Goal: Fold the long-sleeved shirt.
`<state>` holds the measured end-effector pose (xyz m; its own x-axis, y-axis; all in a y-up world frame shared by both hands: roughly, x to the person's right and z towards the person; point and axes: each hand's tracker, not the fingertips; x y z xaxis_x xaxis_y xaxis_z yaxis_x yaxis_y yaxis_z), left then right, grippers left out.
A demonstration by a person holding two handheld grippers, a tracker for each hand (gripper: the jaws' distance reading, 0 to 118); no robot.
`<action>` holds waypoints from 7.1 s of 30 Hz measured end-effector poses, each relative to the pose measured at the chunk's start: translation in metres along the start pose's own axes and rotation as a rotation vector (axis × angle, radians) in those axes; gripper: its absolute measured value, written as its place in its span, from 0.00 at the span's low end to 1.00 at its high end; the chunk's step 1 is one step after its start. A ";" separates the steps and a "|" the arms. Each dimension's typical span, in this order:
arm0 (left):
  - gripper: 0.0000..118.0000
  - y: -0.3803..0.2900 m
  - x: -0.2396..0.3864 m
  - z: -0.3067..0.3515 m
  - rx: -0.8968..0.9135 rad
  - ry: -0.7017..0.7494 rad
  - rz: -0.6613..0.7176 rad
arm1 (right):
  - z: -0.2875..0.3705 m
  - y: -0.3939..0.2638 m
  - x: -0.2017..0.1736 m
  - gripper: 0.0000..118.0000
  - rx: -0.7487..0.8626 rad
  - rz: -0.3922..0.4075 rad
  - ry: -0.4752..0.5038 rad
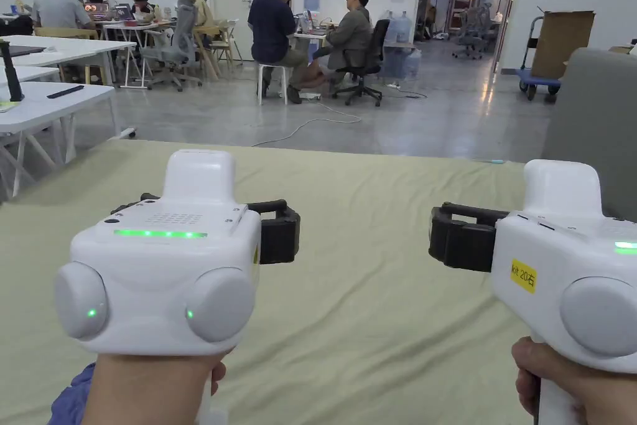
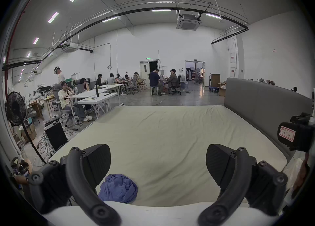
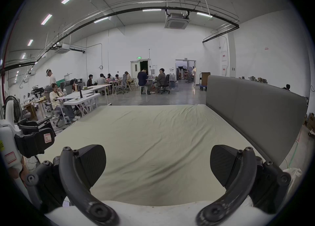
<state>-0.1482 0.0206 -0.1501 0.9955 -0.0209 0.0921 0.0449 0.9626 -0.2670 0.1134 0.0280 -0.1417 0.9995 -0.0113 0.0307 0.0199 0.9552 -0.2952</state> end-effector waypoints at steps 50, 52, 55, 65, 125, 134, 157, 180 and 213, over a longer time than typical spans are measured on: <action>0.93 0.002 0.000 0.003 -0.005 -0.014 -0.010 | 0.002 -0.001 -0.001 0.98 0.003 0.001 -0.016; 0.92 0.003 0.000 0.004 -0.005 -0.014 -0.009 | 0.002 -0.001 -0.001 0.96 0.005 -0.001 -0.011; 0.92 0.003 -0.001 0.004 -0.007 -0.016 -0.006 | 0.001 -0.001 -0.001 0.96 -0.001 -0.007 -0.008; 0.20 0.000 -0.007 0.008 0.026 -0.128 0.048 | 0.000 -0.003 0.007 0.02 -0.065 -0.075 0.127; 0.16 -0.089 0.168 -0.276 -0.572 -0.571 -0.003 | -0.044 -0.016 0.083 0.00 -0.005 -0.209 0.495; 0.95 -0.207 0.258 -0.294 -0.908 -0.731 -0.110 | -0.028 -0.049 0.118 0.00 -0.087 -0.210 0.359; 0.99 -0.159 -0.004 -0.273 -0.603 -0.172 -0.017 | -0.101 -0.127 0.080 0.01 -0.433 -0.278 0.369; 0.11 -0.175 0.014 -0.304 -0.791 -0.412 -0.005 | -0.338 -0.193 0.117 0.47 -0.895 -0.019 -0.015; 0.10 0.239 -0.131 -0.394 -0.243 -0.217 0.324 | -0.375 0.300 0.072 0.12 -0.300 -0.216 0.032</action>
<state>-0.2349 0.1475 -0.6042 0.9222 0.3527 0.1586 -0.2218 0.8183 -0.5303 0.2015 0.2028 -0.5864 0.9716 -0.2173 0.0941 0.2326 0.8006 -0.5522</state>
